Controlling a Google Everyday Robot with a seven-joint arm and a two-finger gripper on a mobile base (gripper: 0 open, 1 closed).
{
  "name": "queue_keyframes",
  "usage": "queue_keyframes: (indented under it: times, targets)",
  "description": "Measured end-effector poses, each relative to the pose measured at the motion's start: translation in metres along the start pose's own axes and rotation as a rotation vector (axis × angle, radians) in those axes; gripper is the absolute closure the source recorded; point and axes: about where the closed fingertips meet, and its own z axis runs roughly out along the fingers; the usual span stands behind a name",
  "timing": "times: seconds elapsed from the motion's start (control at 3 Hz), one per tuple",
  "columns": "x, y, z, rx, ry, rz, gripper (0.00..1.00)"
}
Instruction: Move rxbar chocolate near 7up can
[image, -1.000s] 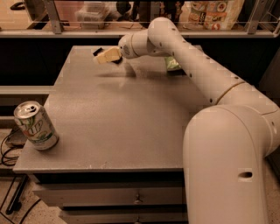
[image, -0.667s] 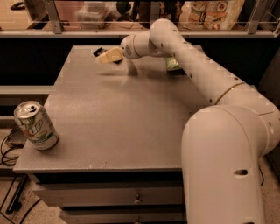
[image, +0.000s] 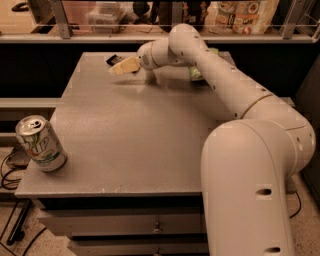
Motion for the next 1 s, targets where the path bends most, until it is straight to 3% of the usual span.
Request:
queue_keyframes:
  times: [0.33, 1.0]
  targets:
    - [0.0051, -0.0011, 0.0048, -0.004, 0.014, 0.004, 0.18]
    - [0.0034, 0.0059, 0.0096, -0.006, 0.034, -0.022, 0.65]
